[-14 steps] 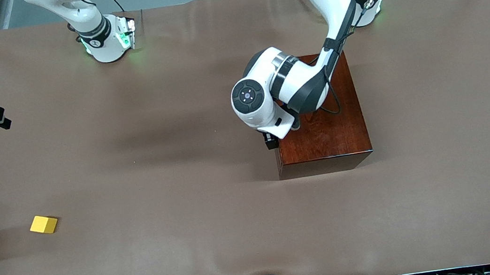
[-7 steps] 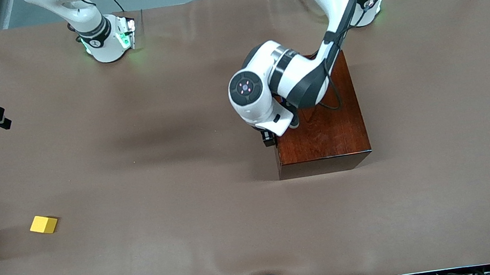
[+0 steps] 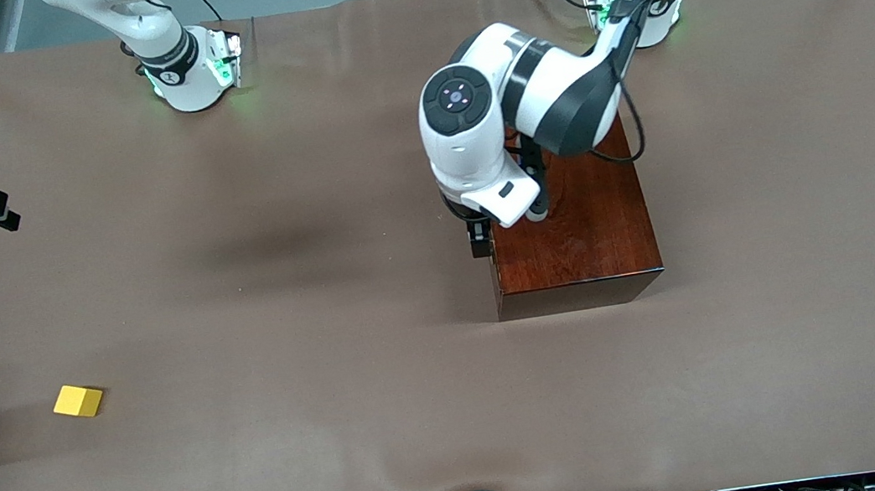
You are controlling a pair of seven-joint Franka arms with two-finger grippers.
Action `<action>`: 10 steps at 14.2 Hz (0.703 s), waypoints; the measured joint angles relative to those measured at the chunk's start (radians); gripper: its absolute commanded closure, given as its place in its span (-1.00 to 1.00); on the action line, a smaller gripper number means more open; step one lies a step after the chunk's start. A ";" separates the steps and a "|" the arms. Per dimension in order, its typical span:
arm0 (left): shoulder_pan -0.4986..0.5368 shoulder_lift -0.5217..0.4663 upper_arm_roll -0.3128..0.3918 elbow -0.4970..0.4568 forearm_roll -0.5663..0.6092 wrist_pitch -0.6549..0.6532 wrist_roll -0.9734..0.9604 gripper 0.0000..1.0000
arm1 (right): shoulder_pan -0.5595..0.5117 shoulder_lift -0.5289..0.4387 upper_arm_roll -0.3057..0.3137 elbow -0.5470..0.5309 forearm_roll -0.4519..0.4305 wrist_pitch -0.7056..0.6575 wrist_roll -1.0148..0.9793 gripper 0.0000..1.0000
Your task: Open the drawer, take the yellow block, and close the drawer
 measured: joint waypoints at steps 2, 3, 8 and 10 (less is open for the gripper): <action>0.049 -0.006 0.002 0.000 0.000 0.000 0.085 -1.00 | 0.000 0.000 0.000 0.000 0.000 0.000 0.000 -1.00; 0.078 -0.006 0.002 -0.001 0.000 0.000 0.127 -1.00 | 0.000 0.000 0.000 0.000 0.000 0.000 0.000 -1.00; 0.219 -0.028 0.000 -0.001 -0.006 0.001 0.364 -1.00 | 0.000 0.000 0.000 0.000 0.000 0.000 0.000 -1.00; 0.277 -0.036 0.000 -0.004 -0.015 0.001 0.471 -1.00 | 0.000 0.000 0.000 0.000 0.000 0.000 0.000 -1.00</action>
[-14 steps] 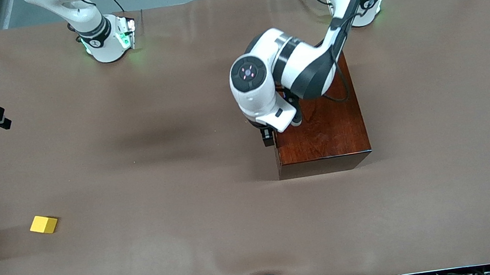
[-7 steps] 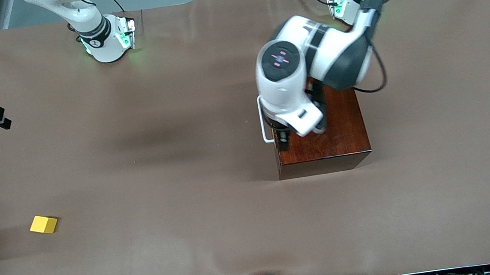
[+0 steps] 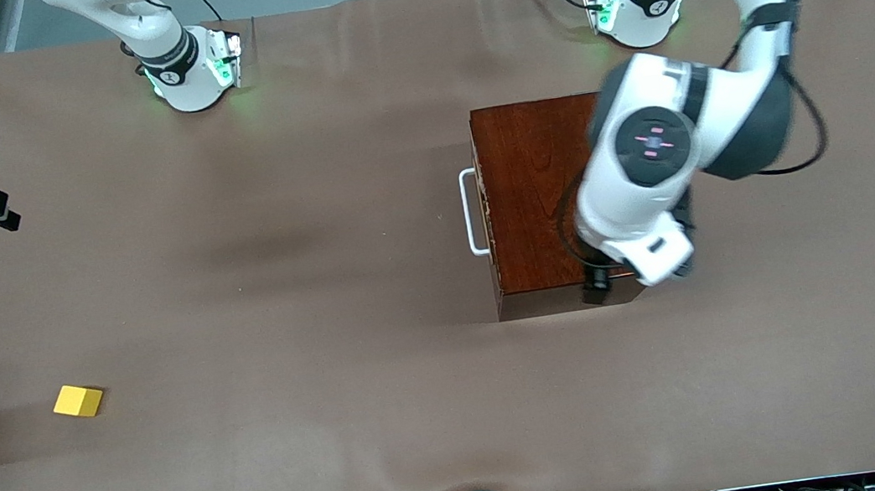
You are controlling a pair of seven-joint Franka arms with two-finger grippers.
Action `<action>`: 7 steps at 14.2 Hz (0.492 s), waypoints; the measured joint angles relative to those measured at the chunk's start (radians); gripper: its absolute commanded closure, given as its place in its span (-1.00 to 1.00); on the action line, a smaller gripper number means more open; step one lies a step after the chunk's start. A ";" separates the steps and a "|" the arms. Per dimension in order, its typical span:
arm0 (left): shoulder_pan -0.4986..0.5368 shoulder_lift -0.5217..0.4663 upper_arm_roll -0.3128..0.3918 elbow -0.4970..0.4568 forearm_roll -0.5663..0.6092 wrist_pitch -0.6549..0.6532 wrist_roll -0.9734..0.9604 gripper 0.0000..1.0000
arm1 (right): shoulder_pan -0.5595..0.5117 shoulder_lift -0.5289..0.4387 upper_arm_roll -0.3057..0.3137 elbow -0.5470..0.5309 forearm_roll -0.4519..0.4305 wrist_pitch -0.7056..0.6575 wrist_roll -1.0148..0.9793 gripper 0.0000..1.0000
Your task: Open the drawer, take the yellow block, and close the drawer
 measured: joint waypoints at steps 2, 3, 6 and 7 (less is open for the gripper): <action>0.067 -0.006 0.000 -0.008 -0.007 0.000 0.132 -1.00 | 0.000 0.000 0.000 0.000 0.000 0.000 0.000 -1.00; 0.103 -0.011 0.000 -0.013 -0.009 0.000 0.206 -1.00 | 0.000 0.000 0.000 0.000 0.000 0.000 0.000 -1.00; 0.201 -0.064 0.000 -0.059 -0.034 -0.003 0.438 -1.00 | 0.000 0.000 0.000 0.000 0.000 0.000 0.000 -1.00; 0.230 -0.099 -0.001 -0.092 -0.043 -0.006 0.518 -1.00 | 0.000 0.000 0.000 0.001 0.000 0.000 0.000 -1.00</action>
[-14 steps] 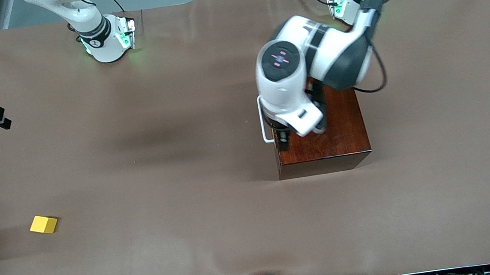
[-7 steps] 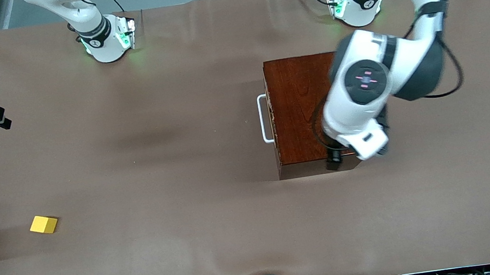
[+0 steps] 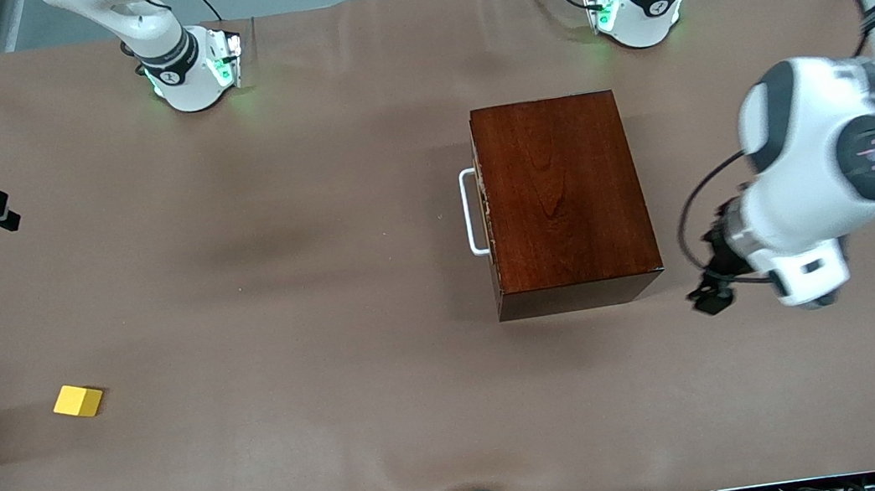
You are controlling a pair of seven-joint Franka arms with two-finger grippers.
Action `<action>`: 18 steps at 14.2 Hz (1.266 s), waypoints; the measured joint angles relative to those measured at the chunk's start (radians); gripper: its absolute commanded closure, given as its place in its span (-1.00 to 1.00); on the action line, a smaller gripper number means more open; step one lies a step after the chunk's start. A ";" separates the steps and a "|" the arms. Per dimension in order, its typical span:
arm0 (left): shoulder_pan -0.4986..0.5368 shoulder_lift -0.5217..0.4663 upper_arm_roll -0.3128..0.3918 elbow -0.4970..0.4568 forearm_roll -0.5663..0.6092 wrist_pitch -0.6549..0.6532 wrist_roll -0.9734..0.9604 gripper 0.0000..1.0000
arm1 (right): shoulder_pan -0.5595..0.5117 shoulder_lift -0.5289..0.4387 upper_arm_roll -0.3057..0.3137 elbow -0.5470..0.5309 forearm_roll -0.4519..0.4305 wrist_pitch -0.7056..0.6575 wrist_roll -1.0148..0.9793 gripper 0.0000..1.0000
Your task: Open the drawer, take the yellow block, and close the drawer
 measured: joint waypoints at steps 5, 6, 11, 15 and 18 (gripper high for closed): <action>0.109 -0.225 0.000 -0.220 -0.024 -0.011 0.382 -1.00 | 0.000 0.000 0.001 0.001 0.000 0.000 0.000 -1.00; 0.122 -0.263 0.000 -0.257 -0.025 -0.011 0.450 -1.00 | 0.000 0.000 0.001 0.001 0.000 0.000 0.000 -1.00; 0.167 -0.382 0.001 -0.370 -0.026 -0.013 0.751 -1.00 | 0.000 0.000 0.001 0.001 0.000 0.000 0.000 -1.00; 0.186 -0.427 0.002 -0.379 -0.026 -0.079 0.967 -1.00 | 0.000 0.000 0.001 0.001 0.000 0.000 0.000 -1.00; 0.185 -0.453 -0.001 -0.346 -0.026 -0.148 1.093 -1.00 | 0.000 0.000 0.001 0.001 0.000 0.000 0.000 -1.00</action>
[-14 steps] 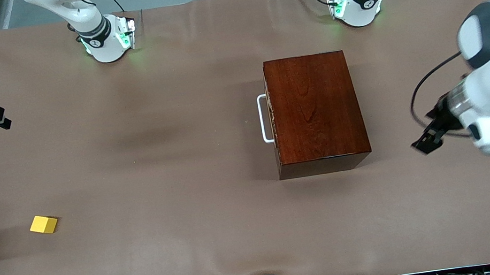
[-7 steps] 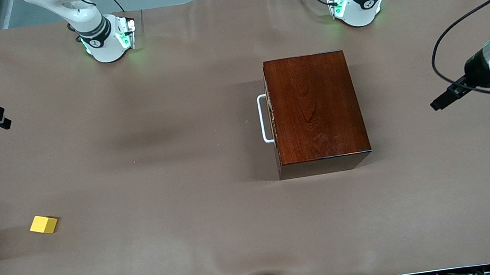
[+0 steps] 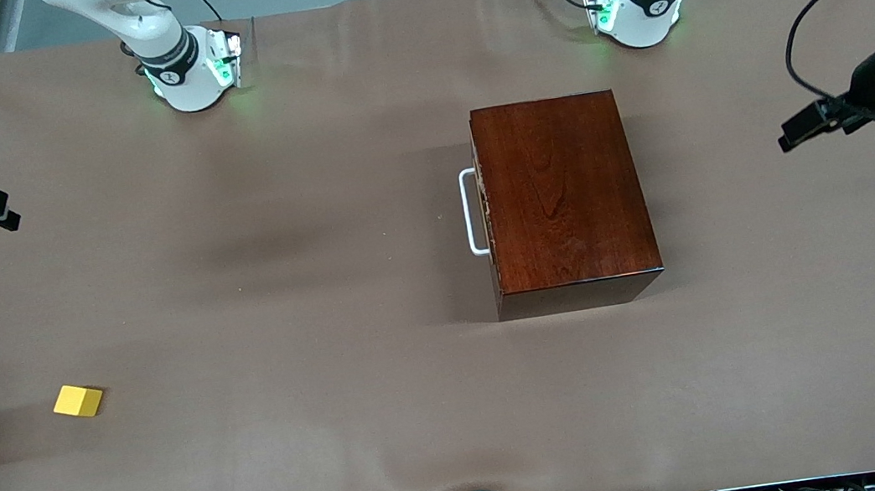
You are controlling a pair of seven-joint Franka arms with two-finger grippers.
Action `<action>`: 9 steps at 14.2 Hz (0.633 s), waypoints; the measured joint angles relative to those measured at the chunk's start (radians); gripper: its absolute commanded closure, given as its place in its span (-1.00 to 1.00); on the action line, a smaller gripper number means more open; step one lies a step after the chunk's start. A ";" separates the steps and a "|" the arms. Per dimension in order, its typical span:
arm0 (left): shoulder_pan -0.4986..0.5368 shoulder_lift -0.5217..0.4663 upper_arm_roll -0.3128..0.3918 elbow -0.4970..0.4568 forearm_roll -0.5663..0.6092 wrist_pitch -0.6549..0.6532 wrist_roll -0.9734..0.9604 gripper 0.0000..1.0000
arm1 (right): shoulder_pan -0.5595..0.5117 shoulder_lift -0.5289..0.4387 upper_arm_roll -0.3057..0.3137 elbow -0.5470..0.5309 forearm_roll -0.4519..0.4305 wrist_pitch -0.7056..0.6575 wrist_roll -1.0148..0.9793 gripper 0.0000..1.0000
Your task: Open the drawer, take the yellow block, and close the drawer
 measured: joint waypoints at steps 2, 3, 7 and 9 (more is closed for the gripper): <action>0.000 -0.008 -0.001 0.040 0.000 -0.037 0.048 -1.00 | 0.000 0.000 0.000 0.000 0.000 0.000 0.000 -1.00; -0.001 -0.009 -0.002 0.060 0.000 -0.054 0.062 -1.00 | 0.000 0.000 0.000 0.000 0.000 0.000 0.000 -1.00; -0.004 -0.009 -0.021 0.100 0.000 -0.096 0.080 -1.00 | 0.000 0.000 0.000 0.000 0.000 0.000 0.000 -1.00; -0.006 -0.009 -0.041 0.102 0.000 -0.102 0.080 -1.00 | 0.000 0.000 0.000 0.000 0.000 0.000 0.000 -1.00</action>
